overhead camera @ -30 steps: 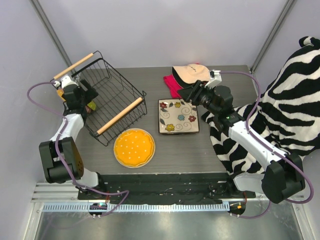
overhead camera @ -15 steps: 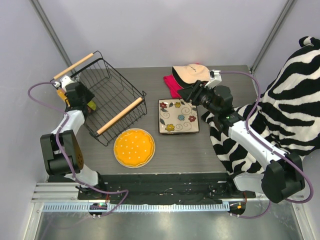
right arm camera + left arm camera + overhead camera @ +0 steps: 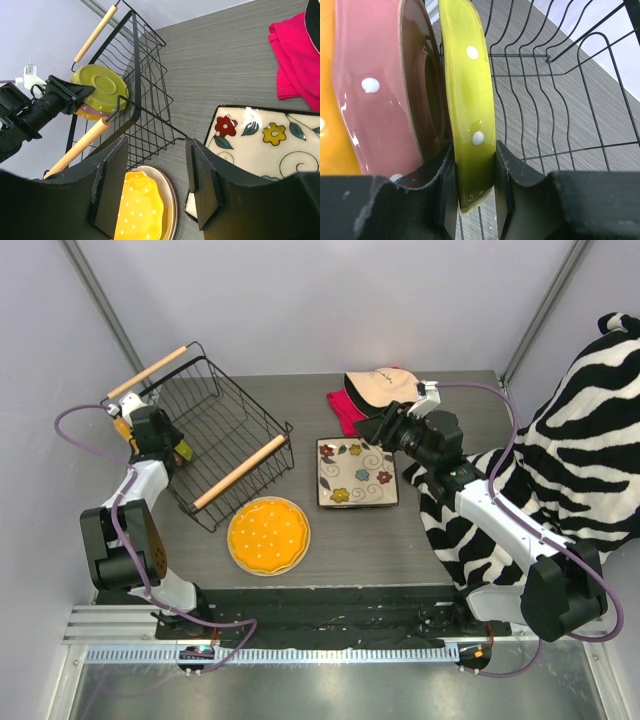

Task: Unload the plates from the dish rack
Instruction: Unload the plate from the dish rack.

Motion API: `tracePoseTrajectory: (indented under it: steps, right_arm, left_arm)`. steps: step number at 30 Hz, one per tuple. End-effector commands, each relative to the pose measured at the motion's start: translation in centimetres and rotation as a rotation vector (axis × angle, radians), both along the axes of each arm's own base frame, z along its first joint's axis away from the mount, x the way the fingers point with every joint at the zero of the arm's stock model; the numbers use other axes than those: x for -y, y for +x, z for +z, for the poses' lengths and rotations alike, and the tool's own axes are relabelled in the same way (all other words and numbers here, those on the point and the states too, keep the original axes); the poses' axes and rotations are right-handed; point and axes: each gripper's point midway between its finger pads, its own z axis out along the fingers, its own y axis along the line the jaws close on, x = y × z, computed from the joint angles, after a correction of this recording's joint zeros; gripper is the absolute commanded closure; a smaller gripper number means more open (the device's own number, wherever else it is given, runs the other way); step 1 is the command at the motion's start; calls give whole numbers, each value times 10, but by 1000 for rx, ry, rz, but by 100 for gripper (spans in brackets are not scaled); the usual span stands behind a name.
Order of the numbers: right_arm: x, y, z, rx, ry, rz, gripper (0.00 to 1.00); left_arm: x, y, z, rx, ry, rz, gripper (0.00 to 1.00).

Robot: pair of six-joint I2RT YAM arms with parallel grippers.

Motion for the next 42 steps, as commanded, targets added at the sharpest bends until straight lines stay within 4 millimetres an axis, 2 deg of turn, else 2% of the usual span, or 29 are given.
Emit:
tracePoseTrajectory:
  steps: [1,4,11,14,19,24,31,42]
  right_arm:
    - [0,5,21,66,22,0,43]
    - [-1,5,21,65,21,3,43]
    - [-1,5,21,65,19,2,43]
    - [-1,6,19,62,18,3,43]
    - [-2,6,19,59,19,5,43]
    - [-2,5,19,58,18,5,43]
    - [0,6,18,57,14,-3,43]
    - [-1,7,17,53,12,-1,43]
  left_arm:
    - [-11,1,28,38,72,10,100]
    - [-8,0,38,66,82,3,100]
    - [-4,-8,77,176,90,2,100]
    - [-4,-13,86,205,95,11,100]
    - [-3,-18,98,246,100,13,100]
    - [-3,-18,100,252,98,14,100]
    - [0,-23,122,310,110,8,100]
    - [4,-29,143,363,115,-4,100]
